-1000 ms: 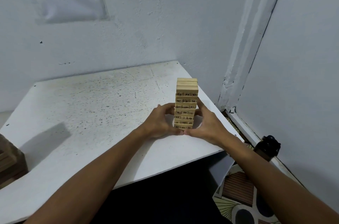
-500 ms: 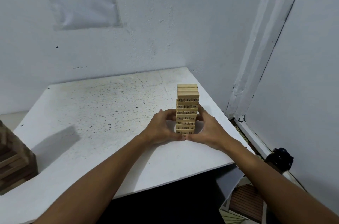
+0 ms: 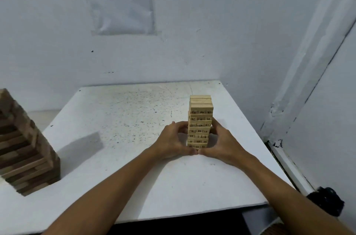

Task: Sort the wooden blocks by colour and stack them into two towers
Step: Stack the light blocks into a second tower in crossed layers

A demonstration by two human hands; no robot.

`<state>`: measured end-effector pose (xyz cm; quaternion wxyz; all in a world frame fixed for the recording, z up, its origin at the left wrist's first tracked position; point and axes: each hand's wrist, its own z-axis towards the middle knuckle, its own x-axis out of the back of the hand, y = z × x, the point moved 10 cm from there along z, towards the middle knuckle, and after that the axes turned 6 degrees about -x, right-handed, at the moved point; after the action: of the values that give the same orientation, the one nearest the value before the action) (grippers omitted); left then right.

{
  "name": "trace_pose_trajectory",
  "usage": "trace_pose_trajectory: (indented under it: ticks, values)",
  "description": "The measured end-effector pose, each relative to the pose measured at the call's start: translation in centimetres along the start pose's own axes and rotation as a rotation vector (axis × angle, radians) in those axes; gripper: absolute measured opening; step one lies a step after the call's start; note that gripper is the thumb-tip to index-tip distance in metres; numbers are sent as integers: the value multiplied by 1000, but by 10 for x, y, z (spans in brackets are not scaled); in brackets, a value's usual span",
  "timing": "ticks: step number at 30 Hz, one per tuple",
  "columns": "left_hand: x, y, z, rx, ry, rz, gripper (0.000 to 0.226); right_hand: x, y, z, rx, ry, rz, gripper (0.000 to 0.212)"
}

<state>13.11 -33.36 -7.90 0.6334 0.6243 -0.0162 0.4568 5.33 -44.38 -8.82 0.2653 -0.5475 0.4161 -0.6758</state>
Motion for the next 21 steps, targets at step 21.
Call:
trace_pose_trajectory:
  ticks: [21]
  values:
    - [50, -54, 30, 85, 109, -32, 81, -28, -5, 86, 41, -96, -14, 101]
